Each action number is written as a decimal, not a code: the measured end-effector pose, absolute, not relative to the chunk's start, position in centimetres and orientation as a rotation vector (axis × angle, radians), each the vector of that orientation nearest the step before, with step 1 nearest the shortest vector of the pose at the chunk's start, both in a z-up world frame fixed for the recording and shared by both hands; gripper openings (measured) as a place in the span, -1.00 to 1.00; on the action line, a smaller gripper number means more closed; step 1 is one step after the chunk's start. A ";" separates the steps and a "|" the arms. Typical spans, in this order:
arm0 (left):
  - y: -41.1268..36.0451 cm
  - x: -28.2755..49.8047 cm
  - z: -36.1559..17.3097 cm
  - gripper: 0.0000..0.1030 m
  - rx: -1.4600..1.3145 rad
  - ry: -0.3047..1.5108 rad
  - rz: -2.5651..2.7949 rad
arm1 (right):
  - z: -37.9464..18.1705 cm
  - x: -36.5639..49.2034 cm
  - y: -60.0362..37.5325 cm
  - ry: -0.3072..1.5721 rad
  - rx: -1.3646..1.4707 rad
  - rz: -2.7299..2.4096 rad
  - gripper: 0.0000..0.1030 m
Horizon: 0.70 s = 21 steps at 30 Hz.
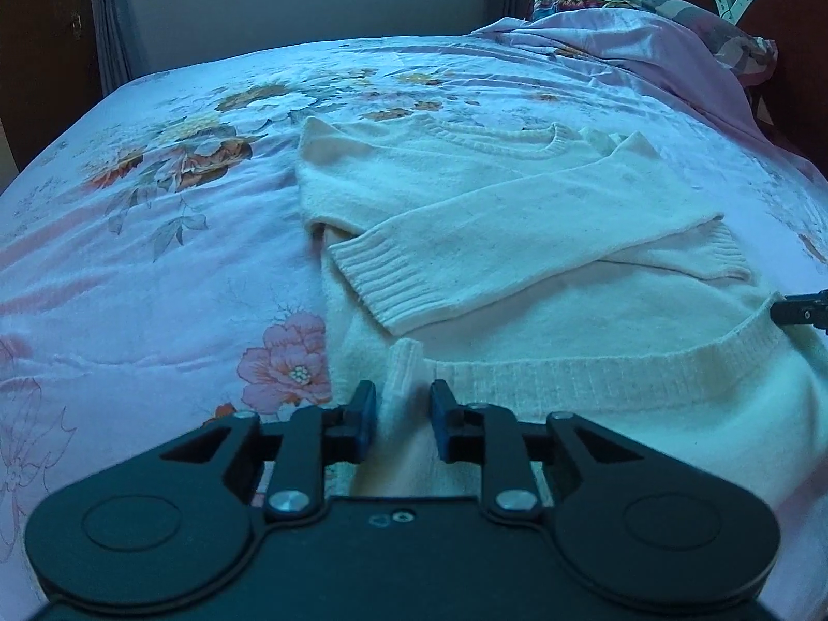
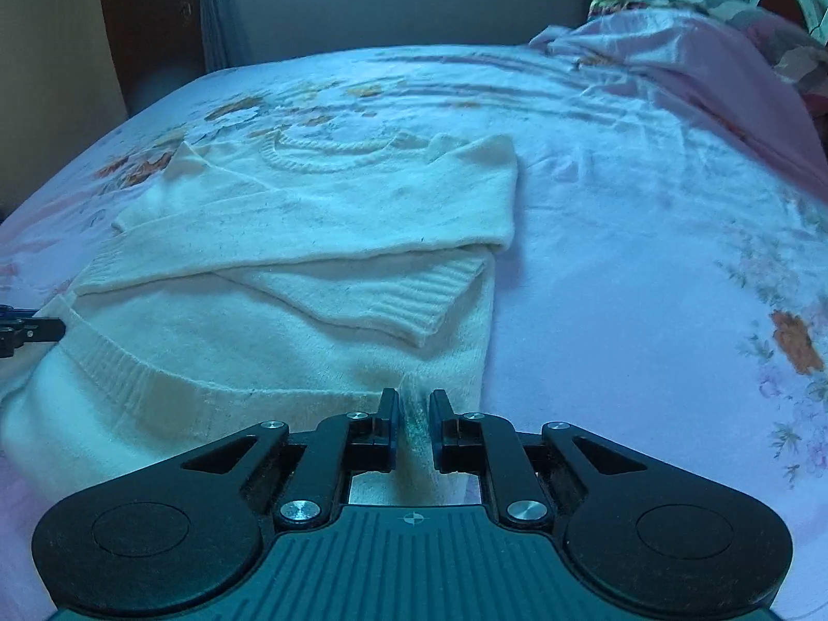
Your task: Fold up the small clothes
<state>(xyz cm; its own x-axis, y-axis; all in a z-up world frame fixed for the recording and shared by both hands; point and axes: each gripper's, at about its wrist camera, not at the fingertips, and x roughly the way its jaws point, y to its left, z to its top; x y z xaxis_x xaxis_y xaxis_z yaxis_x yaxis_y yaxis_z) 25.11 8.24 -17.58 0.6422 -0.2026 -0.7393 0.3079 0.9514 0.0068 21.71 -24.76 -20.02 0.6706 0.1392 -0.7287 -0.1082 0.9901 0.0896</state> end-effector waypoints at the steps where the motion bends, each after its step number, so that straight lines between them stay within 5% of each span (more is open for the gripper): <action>1: 8.1 25.2 -17.6 -0.59 0.145 0.823 -0.301 | -20.2 21.8 -24.7 0.829 0.038 0.141 -0.72; 5: 7.3 25.2 -17.9 -0.58 0.182 0.831 -0.327 | -20.4 22.0 -24.9 0.830 0.032 0.149 -0.71; 10: 7.2 24.4 -17.8 -0.85 0.179 0.831 -0.353 | -20.3 21.8 -25.4 0.838 0.040 0.164 -0.70; 18: 6.8 24.1 -17.9 -0.84 0.203 0.825 -0.339 | -20.5 21.7 -24.5 0.855 -0.030 0.195 -0.69; 20: 6.6 24.0 -18.0 -0.69 0.230 0.816 -0.322 | -20.4 22.0 -24.8 0.846 -0.025 0.170 -0.30; 21: 6.7 24.1 -18.0 -0.69 0.224 0.821 -0.326 | -20.5 22.2 -25.1 0.855 -0.002 0.182 -0.25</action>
<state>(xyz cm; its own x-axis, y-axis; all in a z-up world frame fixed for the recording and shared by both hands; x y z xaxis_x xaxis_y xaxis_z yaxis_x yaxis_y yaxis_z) 24.11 6.75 -18.01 0.6361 -0.1968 -0.7461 0.3686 0.9270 0.0698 22.17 -25.08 -20.49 0.6416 0.1585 -0.7505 -0.1600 0.9845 0.0712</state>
